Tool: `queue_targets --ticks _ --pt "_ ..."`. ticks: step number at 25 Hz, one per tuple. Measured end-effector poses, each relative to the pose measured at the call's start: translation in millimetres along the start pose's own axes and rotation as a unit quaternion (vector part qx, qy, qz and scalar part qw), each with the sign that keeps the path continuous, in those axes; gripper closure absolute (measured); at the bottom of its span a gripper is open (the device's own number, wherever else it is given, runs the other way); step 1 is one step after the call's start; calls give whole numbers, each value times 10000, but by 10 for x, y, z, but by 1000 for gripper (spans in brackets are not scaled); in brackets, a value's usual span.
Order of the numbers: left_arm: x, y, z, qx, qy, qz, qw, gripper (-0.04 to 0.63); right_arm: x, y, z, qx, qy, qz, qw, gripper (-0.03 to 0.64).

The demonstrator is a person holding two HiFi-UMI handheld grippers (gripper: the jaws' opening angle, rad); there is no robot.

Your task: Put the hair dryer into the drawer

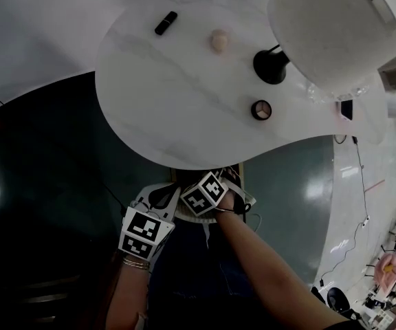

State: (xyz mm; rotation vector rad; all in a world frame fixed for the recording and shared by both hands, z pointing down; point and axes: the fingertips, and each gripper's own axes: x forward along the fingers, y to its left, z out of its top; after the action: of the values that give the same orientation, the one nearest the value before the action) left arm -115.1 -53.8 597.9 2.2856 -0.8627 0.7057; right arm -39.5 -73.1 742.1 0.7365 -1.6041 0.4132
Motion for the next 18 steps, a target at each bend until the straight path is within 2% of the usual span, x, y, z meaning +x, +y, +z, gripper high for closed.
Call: queue_targets --ticks 5,11,15,18 --pt "-1 6 -84 43 80 -44 9999 580 82 -9 32 200 -80 -13 9998 371" --pt "6 129 -195 -109 165 116 9997 580 161 30 -15 -337 272 -310 9986 370" --pt "43 192 -259 -369 196 108 9991 580 213 43 -74 -764 596 -545 9938 367" --pt "35 215 -267 -414 185 102 9989 580 262 70 -109 -986 786 -579 9903 311"
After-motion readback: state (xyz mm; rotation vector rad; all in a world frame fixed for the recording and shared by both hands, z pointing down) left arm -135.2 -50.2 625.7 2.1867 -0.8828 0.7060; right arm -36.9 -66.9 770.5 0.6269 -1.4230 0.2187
